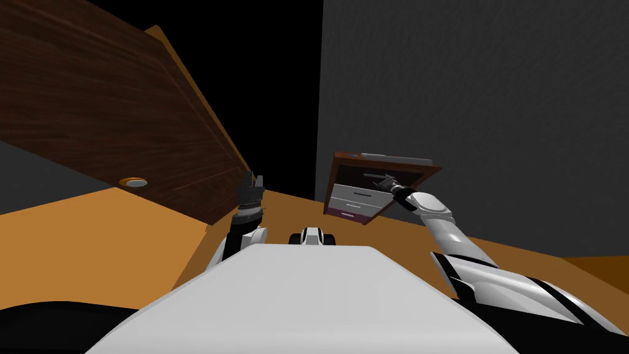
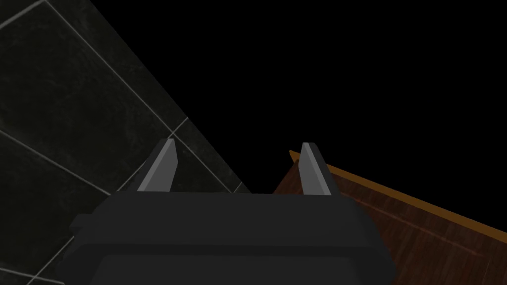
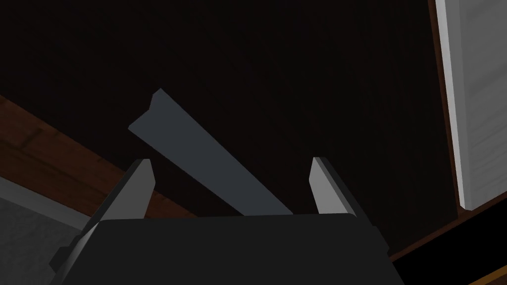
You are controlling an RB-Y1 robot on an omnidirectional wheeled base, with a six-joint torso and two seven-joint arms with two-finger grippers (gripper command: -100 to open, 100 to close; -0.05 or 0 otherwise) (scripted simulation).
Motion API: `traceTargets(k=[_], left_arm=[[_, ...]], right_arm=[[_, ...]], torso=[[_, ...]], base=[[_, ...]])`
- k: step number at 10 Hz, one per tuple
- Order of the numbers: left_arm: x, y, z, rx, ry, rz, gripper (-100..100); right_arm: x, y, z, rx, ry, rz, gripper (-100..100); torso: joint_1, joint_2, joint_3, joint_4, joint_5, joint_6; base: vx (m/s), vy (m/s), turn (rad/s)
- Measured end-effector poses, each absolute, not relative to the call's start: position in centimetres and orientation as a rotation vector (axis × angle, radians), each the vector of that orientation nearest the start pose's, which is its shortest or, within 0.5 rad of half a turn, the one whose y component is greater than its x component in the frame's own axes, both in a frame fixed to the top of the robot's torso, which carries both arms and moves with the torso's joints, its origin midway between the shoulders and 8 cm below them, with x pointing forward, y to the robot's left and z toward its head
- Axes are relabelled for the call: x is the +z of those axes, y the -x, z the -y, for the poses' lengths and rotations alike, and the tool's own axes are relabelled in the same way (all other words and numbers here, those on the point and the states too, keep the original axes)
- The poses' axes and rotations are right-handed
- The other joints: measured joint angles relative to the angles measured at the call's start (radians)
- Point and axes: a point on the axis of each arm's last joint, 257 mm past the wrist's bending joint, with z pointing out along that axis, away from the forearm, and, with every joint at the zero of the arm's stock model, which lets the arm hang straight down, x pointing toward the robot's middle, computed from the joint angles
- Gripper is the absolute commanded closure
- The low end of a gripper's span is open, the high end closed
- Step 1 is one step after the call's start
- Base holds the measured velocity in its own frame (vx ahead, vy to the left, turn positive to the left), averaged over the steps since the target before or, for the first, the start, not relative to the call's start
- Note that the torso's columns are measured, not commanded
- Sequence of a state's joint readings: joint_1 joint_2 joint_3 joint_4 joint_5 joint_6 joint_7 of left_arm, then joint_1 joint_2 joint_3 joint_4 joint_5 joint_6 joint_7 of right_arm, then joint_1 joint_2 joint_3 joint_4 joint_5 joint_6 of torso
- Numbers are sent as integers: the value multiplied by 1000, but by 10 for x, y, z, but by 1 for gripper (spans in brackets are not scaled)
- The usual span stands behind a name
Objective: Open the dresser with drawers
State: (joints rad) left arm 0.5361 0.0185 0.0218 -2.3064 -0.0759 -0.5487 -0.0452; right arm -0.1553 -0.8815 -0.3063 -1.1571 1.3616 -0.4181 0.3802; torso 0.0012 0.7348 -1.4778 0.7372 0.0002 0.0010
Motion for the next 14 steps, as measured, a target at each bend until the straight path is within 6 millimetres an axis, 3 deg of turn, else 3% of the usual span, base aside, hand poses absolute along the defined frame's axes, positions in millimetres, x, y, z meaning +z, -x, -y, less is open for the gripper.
traceTargets(k=[3, 5, 6, 8, 11, 13, 14], left_arm=[[33, -329, -275, -1191, 540, -654, 0], [33, -329, -275, -1190, 540, -654, 0], [33, -329, -275, -1191, 540, -654, 0], [33, -329, -275, -1190, 540, -654, 0], [33, -329, -275, -1191, 540, -654, 0], [33, -329, -275, -1190, 540, -654, 0], [33, -329, -275, -1191, 540, -654, 0]], right_arm=[[-117, -513, 639, -826, 646, -1664, -100], [-116, -511, 654, -837, 595, -1671, -100], [-123, -500, 676, -865, 563, -1691, -100], [-121, -491, 687, -889, 547, -1703, -100], [-121, -457, 731, -971, 469, -1748, -100], [-117, -451, 747, -992, 423, -1759, -100], [-121, -441, 769, -1020, 383, -1777, -100]], torso=[[-2, 6, 3, 1, 0, -1], [0, 0, 0, 0, 0, 0], [-3, 1, 1, -1, -2, -2], [-3, 0, 0, 0, -1, 0], [-2, 4, 2, 1, -1, -2], [-2, 0, 0, 0, -1, 0], [0, 2, 1, 0, 0, -3]], base=[[-118, -40, 325], [-68, -12, 176], [-114, -23, 304], [-73, -12, 208], [-124, -12, 327], [-73, 4, 169], [-105, -1, 353]])
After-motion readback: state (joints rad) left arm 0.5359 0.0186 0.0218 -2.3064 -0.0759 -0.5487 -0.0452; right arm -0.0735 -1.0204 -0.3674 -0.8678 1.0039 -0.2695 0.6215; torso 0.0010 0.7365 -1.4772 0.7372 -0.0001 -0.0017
